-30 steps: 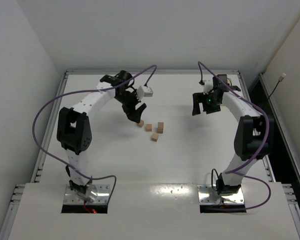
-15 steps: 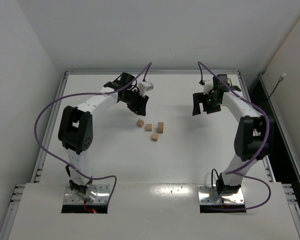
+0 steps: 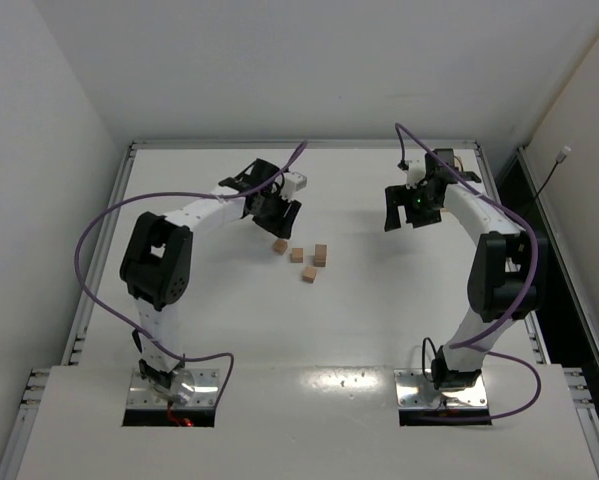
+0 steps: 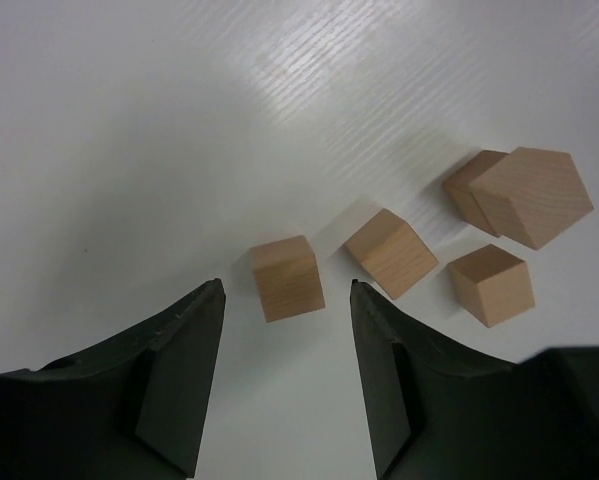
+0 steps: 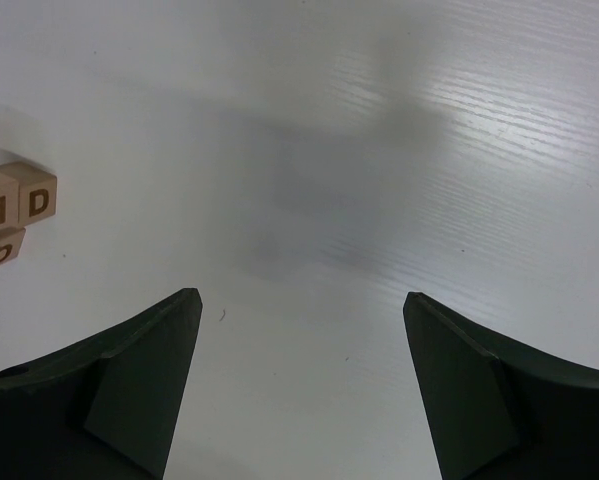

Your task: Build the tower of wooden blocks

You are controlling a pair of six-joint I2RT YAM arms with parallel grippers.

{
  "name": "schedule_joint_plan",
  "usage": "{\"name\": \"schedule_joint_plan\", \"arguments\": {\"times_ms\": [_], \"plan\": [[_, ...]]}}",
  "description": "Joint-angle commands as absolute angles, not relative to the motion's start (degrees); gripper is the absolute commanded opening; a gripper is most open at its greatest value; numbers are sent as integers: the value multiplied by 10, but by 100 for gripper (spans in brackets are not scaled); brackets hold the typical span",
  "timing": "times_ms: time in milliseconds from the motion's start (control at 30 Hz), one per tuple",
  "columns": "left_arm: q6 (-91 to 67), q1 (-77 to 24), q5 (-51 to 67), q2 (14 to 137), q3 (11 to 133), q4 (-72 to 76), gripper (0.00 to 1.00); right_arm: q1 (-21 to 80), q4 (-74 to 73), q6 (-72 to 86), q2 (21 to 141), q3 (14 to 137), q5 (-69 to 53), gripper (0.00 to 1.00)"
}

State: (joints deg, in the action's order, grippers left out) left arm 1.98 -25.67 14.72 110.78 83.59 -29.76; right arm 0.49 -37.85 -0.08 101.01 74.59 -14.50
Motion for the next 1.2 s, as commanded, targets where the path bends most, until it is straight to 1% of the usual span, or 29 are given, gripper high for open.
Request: {"name": "schedule_joint_plan", "arguments": {"times_ms": [0, 233, 367, 767, 1000, 1033, 1100, 1133, 1167], "plan": [[-2, -265, 96, 1117, 840, -274, 50, 3, -374, -8, 1002, 764, -144, 80], [-7, -271, 90, 1129, 846, -279, 50, 3, -374, -8, 1007, 764, -144, 80], [-12, -281, 83, 1129, 821, -272, 50, 3, -374, -8, 1007, 764, -144, 80], [-18, -281, 73, 1129, 799, -266, 50, 3, -374, -8, 1013, 764, -144, 80], [-18, -281, 73, 1147, 805, -266, 50, 3, -374, -8, 1013, 764, -144, 80], [-18, -281, 73, 1147, 811, -266, 48, 3, -374, -8, 1018, 764, -139, 80], [-18, -281, 73, 1147, 811, -266, 38, 3, -374, -8, 1018, 764, -139, 80], [-18, -281, 73, 1147, 816, -266, 23, 3, -374, -8, 1018, 764, -139, 80], [-18, -281, 79, 1147, 817, -266, 16, 3, -374, -8, 1018, 764, -139, 80]]}}
